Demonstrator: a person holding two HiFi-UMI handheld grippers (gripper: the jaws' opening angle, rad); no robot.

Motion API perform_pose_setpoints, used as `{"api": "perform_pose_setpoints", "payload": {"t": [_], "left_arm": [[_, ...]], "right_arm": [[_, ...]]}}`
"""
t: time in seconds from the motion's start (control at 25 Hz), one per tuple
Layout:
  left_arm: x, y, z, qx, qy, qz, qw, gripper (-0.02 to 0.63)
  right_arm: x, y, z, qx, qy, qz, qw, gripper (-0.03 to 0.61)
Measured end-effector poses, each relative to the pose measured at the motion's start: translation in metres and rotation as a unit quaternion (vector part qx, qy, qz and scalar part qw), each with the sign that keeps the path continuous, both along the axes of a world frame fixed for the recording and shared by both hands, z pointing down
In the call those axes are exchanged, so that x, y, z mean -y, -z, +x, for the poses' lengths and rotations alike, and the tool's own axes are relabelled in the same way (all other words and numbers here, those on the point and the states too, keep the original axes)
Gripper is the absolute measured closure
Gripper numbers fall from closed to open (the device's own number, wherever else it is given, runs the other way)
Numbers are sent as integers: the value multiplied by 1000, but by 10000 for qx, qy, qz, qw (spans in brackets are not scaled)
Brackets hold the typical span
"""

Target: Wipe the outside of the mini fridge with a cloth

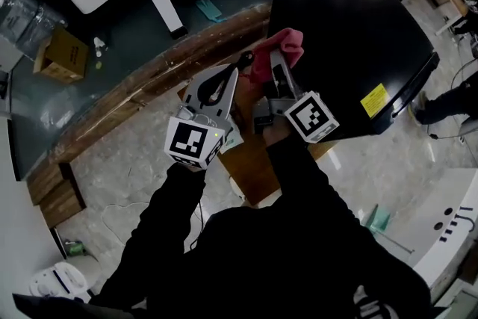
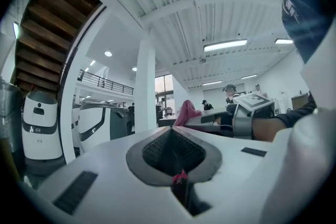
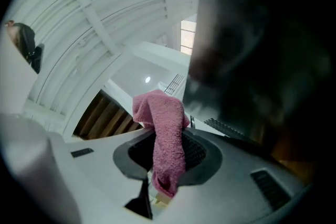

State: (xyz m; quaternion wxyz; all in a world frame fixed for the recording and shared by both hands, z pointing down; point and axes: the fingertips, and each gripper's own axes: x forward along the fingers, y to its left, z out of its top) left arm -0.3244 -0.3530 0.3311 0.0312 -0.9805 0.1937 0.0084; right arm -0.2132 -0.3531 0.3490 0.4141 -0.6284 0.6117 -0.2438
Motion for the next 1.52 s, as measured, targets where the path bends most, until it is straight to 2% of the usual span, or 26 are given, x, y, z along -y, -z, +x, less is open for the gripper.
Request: {"api": "perform_pose_setpoints", "payload": {"t": [0.2,0.36,0.72,0.92,1.12,1.52], "left_arm": [[16,-3,15,67,-108,-115,9999,607],[17,-18,29,281,-427,-259,9984,607],[26,-39,50,538,-719,-349,9954,607],[25,-68,62,780,-928,-488,9914,607],[27,-109,73,1127,-988,-495,9875,607],[32,-193,93,1723,-1217,-927,9731,607]], "right_arm": [[13,-20,29,865,-405,40,9954,499],[16,-35,49,1351,-668,154,9885,499],[27,-68,64,2303,-794,245,9696,497],[30,-102,63,2482,-776,206,9654,491],[31,-147,64,2668,-799,-106,9604,488],[37,-255,65,2910,-895,-870,9486,485]]}}
